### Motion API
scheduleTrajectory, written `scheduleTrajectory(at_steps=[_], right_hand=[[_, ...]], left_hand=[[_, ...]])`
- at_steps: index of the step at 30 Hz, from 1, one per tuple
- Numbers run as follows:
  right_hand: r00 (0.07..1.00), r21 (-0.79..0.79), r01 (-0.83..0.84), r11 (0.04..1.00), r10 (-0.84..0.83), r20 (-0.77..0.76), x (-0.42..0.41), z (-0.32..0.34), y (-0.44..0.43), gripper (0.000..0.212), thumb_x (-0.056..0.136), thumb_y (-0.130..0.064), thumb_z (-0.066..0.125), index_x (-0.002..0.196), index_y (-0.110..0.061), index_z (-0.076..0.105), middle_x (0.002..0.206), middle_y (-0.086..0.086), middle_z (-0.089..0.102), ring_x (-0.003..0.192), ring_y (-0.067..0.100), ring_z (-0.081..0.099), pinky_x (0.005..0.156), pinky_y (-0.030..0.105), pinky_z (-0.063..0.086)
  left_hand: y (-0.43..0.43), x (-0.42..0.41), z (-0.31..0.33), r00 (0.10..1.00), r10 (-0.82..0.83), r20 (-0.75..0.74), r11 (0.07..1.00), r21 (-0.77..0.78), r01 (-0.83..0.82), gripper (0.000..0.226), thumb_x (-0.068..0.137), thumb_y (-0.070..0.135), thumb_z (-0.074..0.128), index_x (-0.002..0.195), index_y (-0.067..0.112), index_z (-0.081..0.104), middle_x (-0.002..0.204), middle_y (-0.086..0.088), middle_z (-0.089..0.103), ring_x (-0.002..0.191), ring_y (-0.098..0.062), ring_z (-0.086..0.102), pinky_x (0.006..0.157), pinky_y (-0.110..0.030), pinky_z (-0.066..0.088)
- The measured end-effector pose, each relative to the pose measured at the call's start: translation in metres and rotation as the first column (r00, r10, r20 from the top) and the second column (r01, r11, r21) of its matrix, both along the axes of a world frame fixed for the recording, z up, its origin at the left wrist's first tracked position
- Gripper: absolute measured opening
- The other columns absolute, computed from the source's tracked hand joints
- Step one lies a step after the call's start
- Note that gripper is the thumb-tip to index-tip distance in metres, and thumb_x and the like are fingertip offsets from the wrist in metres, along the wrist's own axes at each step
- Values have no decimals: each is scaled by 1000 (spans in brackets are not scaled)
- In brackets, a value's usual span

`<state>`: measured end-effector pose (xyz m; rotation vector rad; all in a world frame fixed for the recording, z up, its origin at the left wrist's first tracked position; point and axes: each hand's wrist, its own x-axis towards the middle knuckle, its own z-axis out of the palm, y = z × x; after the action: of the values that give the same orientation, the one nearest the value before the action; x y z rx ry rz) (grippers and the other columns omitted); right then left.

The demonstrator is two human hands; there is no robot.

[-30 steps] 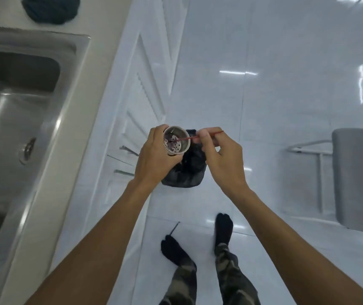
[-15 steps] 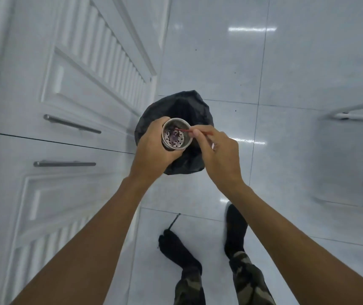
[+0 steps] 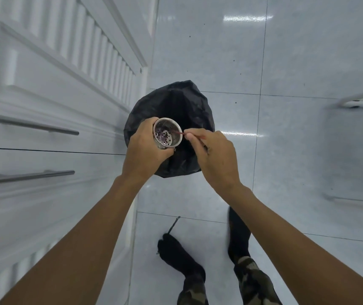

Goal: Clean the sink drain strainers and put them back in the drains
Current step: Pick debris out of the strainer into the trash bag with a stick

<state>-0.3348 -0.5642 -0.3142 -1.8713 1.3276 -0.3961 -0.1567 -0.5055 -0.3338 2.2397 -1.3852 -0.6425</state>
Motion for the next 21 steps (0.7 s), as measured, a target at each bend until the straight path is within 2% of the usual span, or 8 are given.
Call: scheduleTrajectory(at_steps=[4, 7, 9, 13, 15, 18, 21], right_hand=[[995, 40, -96, 995, 95, 13, 13, -6, 7, 34, 101, -41, 53, 125, -25, 70, 118, -6, 73, 103, 12, 64, 94, 30, 55], [995, 25, -55, 998, 56, -76, 17, -13, -2, 36, 102, -43, 48, 128, -27, 68, 122, -7, 71, 108, 13, 63, 99, 27, 52], [997, 37, -40, 999, 42, -66, 18, -15, -2, 35, 103, -42, 48, 128, -27, 68, 123, -8, 70, 109, 12, 62, 101, 27, 51], [999, 40, 8, 999, -10, 47, 21, -15, 8, 31, 104, -38, 50, 123, -23, 70, 116, -6, 73, 105, 13, 65, 98, 28, 54], [999, 67, -49, 997, 49, -9, 23, -19, 8, 35, 103, -39, 48, 125, -21, 69, 119, -3, 72, 107, 15, 65, 101, 31, 53], [992, 87, -87, 992, 94, -85, 23, -26, 1, 36, 104, -40, 46, 129, -23, 66, 123, -4, 70, 111, 15, 64, 103, 31, 51], [1000, 67, -14, 998, 15, -25, 23, -29, -4, 31, 105, -36, 50, 125, -23, 69, 119, -6, 72, 108, 13, 65, 100, 31, 52]], left_hand=[[-2, 4, -4, 1000, -25, -8, 1000, 11, 25, 78, 74, 38, 89, 138, 13, 51, 131, -6, 61, 113, -11, 54, 92, -7, 37], [-4, 10, -3, 999, -32, -4, 999, -10, 32, 76, 74, 37, 89, 137, 12, 53, 129, -7, 61, 117, -20, 58, 99, -28, 51], [-5, 15, -3, 999, -42, 16, 999, -8, 42, 76, 74, 35, 89, 136, 12, 53, 129, -7, 61, 117, -22, 58, 99, -36, 52], [-6, 21, -10, 998, -51, 29, 999, 17, 50, 79, 71, 30, 91, 137, 11, 52, 130, -9, 57, 118, -23, 56, 98, -33, 52], [-6, 22, -15, 997, -69, 21, 997, 27, 69, 80, 69, 26, 92, 137, 12, 51, 130, -10, 55, 117, -20, 54, 94, -22, 49], [-4, 27, -20, 992, -127, 18, 989, 74, 126, 79, 70, 26, 91, 137, 14, 50, 131, -9, 52, 112, -10, 46, 85, -4, 34], [-3, 34, -23, 990, -142, -19, 984, 110, 143, 80, 70, 25, 91, 137, 17, 49, 132, -6, 51, 114, -13, 47, 87, -10, 38]])
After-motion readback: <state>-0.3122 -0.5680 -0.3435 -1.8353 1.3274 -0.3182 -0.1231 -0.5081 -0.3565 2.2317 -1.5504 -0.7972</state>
